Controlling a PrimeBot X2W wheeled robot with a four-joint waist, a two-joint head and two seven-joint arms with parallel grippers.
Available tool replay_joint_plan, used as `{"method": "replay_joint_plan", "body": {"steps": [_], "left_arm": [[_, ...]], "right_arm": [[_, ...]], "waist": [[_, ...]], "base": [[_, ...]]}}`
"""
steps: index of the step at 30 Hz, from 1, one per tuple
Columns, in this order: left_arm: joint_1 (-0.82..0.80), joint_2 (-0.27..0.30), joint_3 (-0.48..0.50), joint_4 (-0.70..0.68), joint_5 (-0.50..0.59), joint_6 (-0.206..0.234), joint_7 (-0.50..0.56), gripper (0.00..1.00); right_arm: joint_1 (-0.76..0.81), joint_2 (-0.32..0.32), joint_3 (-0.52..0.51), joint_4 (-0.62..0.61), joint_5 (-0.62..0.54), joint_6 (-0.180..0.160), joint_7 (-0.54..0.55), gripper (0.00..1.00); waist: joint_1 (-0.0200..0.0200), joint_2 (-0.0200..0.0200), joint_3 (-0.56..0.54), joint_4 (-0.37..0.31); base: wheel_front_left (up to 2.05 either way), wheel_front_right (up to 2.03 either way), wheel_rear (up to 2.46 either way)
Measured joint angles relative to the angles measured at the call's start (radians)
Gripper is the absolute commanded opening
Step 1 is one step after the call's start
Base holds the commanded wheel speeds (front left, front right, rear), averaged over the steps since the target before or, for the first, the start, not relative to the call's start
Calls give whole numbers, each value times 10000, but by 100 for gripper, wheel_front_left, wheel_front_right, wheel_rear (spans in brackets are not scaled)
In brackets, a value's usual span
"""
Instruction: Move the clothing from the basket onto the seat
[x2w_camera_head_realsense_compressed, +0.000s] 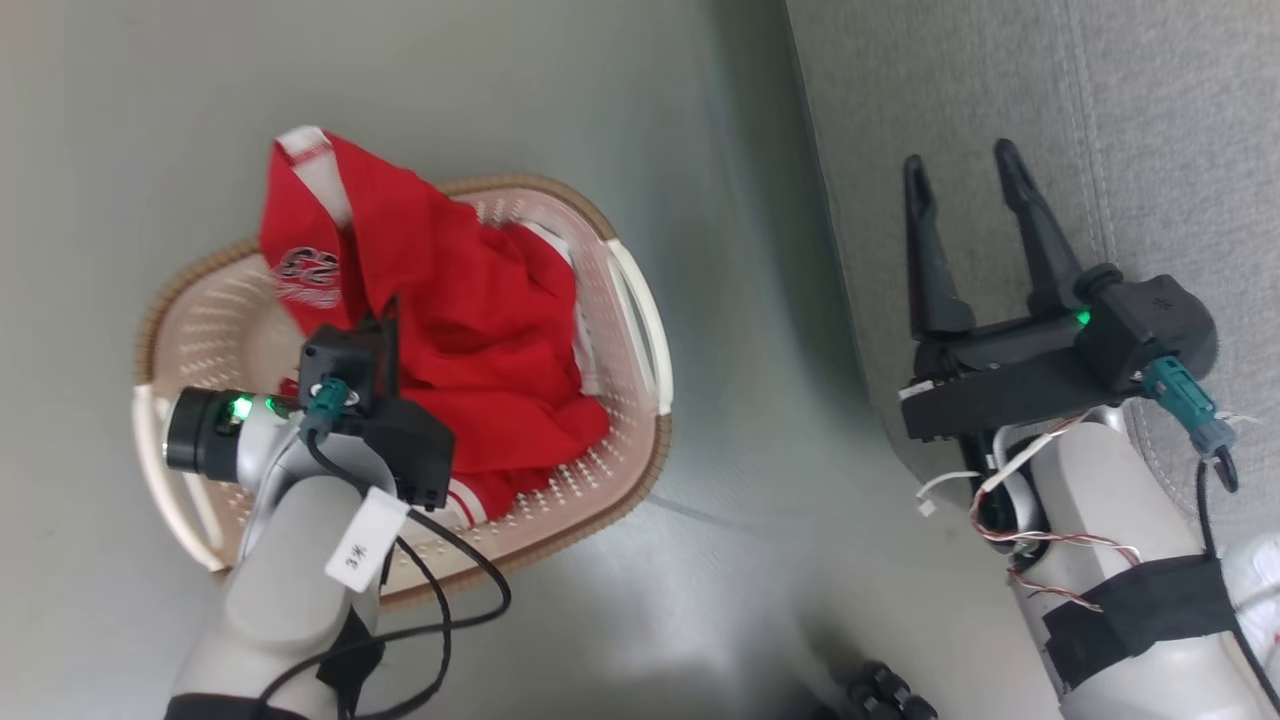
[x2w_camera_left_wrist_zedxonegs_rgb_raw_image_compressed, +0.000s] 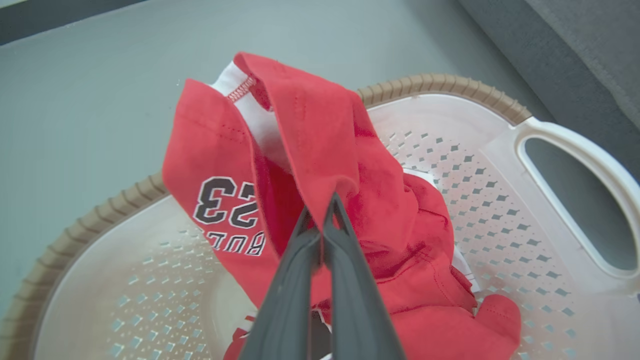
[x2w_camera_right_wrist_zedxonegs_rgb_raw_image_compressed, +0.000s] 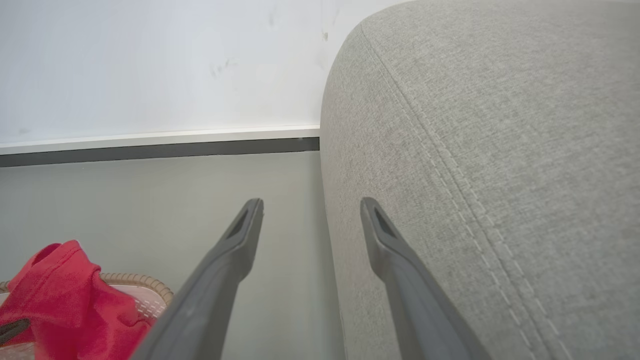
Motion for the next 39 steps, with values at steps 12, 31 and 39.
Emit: {"method": "replay_joint_plan", "body": {"steps": [12,31,39], "left_arm": [[470,-111,-1058,-1469,-19,-968,0,0],[863,-130,-2767,-3490,-1434,-1233,-27,0],[819,-136,-3264,-3540,-1952,-1231,-27,0]], "right_arm": [[620,-616,-585,953,-19,119,10,100],[2415,-819,-1001,1605,-17,174,10,100],[3454,-821,-1202,1668,-8,173,12,100]], "waist": [[-3,-2,-1654,956],[-2,-3,-4411,2580],[-2,-2,-5607,3239]], "base": [[0,0,0],[0,0,0],[0,0,0]]}}
